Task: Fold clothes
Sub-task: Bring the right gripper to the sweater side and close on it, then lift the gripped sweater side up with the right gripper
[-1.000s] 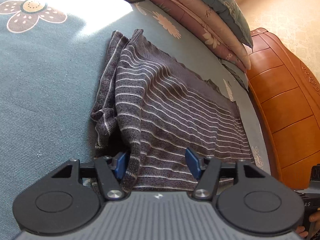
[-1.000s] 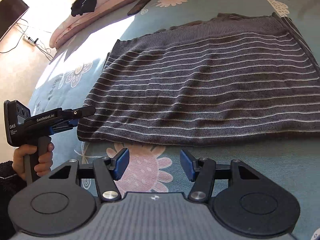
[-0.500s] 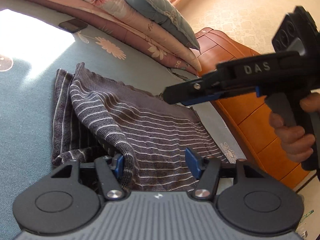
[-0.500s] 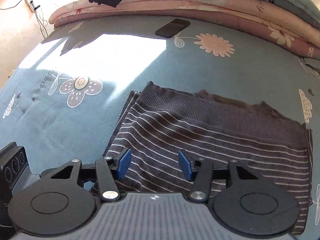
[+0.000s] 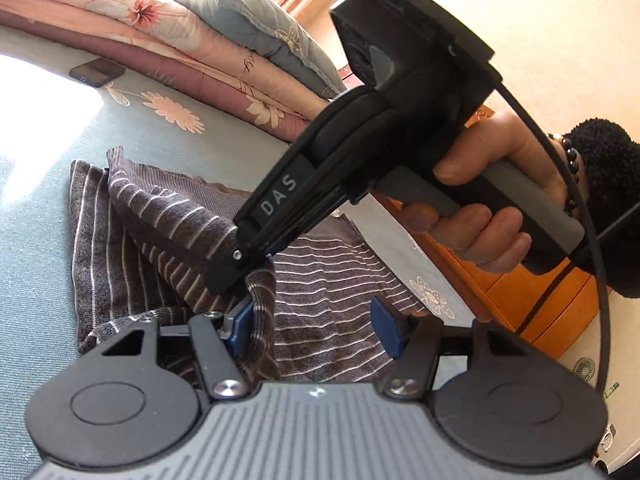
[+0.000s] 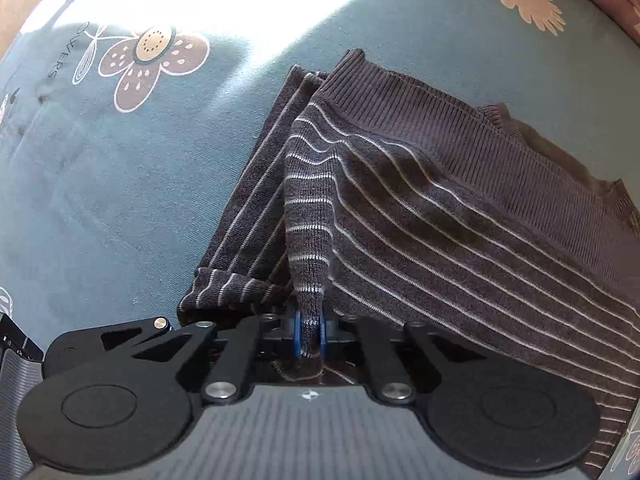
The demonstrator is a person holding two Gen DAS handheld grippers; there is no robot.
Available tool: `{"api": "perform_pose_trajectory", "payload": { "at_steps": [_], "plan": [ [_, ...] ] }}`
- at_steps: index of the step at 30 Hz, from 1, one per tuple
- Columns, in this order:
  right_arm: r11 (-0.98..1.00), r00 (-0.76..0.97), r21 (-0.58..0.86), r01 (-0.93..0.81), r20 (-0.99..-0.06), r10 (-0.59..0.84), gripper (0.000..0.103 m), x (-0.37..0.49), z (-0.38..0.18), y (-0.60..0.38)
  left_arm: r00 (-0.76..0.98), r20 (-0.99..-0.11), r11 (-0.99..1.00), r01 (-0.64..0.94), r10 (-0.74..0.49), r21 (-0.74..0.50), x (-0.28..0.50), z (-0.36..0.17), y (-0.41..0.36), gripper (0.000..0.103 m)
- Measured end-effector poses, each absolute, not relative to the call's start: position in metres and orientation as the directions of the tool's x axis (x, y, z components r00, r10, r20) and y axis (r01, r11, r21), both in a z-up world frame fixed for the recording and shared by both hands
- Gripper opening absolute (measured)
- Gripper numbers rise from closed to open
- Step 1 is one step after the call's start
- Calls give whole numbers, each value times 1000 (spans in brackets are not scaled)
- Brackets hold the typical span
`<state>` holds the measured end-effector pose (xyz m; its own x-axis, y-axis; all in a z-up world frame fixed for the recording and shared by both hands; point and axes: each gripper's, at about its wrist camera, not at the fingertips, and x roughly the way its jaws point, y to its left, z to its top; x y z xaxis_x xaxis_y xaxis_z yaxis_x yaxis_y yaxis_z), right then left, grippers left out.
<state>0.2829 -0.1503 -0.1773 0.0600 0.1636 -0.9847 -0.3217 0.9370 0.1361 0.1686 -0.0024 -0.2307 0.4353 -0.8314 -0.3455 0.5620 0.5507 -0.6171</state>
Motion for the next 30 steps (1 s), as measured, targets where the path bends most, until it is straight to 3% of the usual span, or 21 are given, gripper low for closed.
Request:
{"api": "perform_pose_trajectory", "payload": {
  "at_steps": [4,8,13,16,19,25,28,30],
  "plan": [
    [942,82,180,-284,-974,211,9,275,-161,-168,458,-336,554,517,-823,-653,177,-230,37,68],
    [943,94,183,-277,-972,216,10,269,-152,-173,489,-347,579,477,-800,-662,208,-232,56,68],
    [945,104,180,-273,-971,215,10,268,-151,-171,223,-312,380,431,-924,-818,269,-273,31,68],
    [945,111,175,-275,-971,212,10,268,-149,-170,98,-443,441,417,-891,-795,267,-293,17,66],
    [941,101,193,-279,-968,228,10,267,-149,-171,-14,-399,358,414,-917,-837,255,-291,22,68],
    [939,88,213,-270,-966,245,10,267,-161,-172,-49,-435,375,427,-899,-823,264,-290,28,74],
    [938,81,222,-267,-964,252,10,269,-163,-172,-86,-494,404,465,-865,-788,265,-291,19,74],
    [937,80,221,-272,-965,251,10,268,-161,-171,-70,-467,383,473,-882,-793,270,-283,20,74]
  ]
}}
